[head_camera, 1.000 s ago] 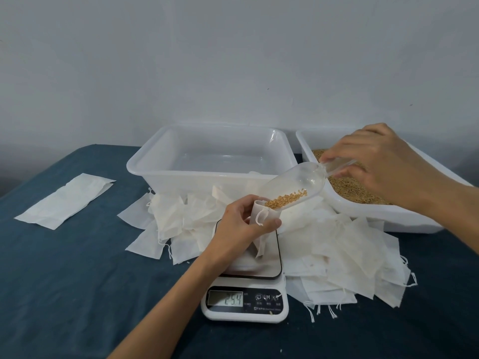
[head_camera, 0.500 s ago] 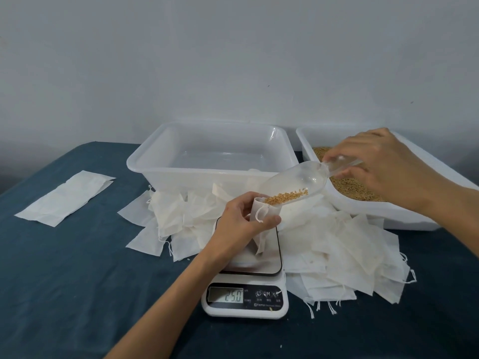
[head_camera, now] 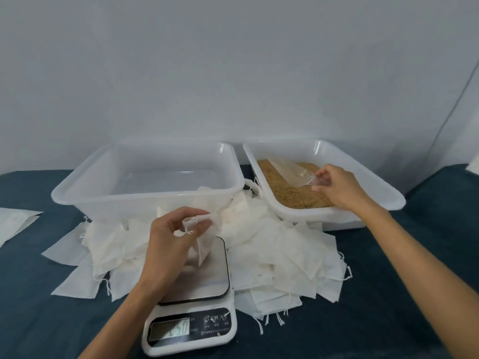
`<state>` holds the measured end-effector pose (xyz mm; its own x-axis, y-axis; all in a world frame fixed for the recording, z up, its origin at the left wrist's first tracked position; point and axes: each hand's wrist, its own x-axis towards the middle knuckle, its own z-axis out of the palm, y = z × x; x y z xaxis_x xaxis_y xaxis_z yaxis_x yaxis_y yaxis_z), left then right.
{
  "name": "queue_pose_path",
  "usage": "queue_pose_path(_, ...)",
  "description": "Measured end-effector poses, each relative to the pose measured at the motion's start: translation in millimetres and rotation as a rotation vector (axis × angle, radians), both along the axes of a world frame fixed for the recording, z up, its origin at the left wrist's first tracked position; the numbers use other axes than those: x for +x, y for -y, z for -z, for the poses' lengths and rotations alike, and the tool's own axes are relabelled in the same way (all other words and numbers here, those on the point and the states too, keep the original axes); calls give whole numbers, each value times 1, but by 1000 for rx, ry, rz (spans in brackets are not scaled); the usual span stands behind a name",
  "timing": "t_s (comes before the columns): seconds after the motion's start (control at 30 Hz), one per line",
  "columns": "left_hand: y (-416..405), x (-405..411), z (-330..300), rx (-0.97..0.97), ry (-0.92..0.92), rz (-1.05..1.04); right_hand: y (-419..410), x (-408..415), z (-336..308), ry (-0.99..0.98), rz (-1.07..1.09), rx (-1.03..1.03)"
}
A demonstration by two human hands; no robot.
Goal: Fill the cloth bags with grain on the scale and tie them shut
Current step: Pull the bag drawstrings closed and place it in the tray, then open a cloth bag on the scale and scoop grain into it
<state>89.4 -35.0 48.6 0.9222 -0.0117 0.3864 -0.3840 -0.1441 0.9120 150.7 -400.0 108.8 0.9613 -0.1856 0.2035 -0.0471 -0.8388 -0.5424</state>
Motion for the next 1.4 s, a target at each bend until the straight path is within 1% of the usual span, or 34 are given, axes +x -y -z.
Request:
queue_pose_path(0.1, -3, 14, -24, -53, 37, -20, 9, 9, 7, -156, 100, -76)
queue_pose_path(0.17, -6, 34, -47, -94, 53, -64, 9, 14, 9, -225, 122, -153)
queue_pose_path(0.27, -11, 78, -76, -120, 25, -140, 1, 16, 6, -293, 121, -261)
queue_pose_path(0.37, -11, 123, -84, 9, -20, -232, -10, 12, 1, -298, 134, -356)
queue_pose_path(0.43, -10, 146, -77, 195, -41, -304, -22, 5, -2, -177, 149, -403)
queue_pose_path(0.47, -10, 155, -72, 307, -47, -332, -29, 1, -3, -78, 144, -391)
queue_pose_path(0.53, -10, 167, -60, 489, -75, -355, -48, -8, -4, 117, 98, -268)
queue_pose_path(0.6, -11, 173, -52, 601, -108, -342, -69, -18, -4, 262, 30, -139)
queue_pose_path(0.63, -12, 174, -49, 633, -126, -332, -78, -21, -5, 302, 3, -102)
queue_pose_path(0.7, -11, 175, -47, 649, -172, -317, -93, -25, -5, 333, -40, -60)
queue_pose_path(0.8, -6, 172, -45, 586, -237, -326, -108, -28, -1, 362, -95, 6)
queue_pose_path(0.93, 4, 173, -43, 662, -237, -312, -117, -27, 7, 346, -132, 87)
queue_pose_path(1.03, 4, 177, -42, 714, -242, -267, -120, -27, 13, 321, -168, 96)
queue_pose_path(1.13, 2, 177, -42, 772, -279, -209, -129, -29, 21, 311, -257, 104)
queue_pose_path(1.2, 2, 174, -44, 787, -243, -207, -139, -30, 26, 304, -326, 115)
queue_pose_path(1.23, 2, 171, -46, 777, -189, -232, -144, -31, 29, 298, -356, 128)
queue_pose_path(1.33, -3, 140, -54, 634, 95, -342, -153, -33, 40, 273, -424, 217)
queue_pose_path(1.4, -12, 107, -52, 578, 283, -309, -155, -34, 49, 231, -449, 282)
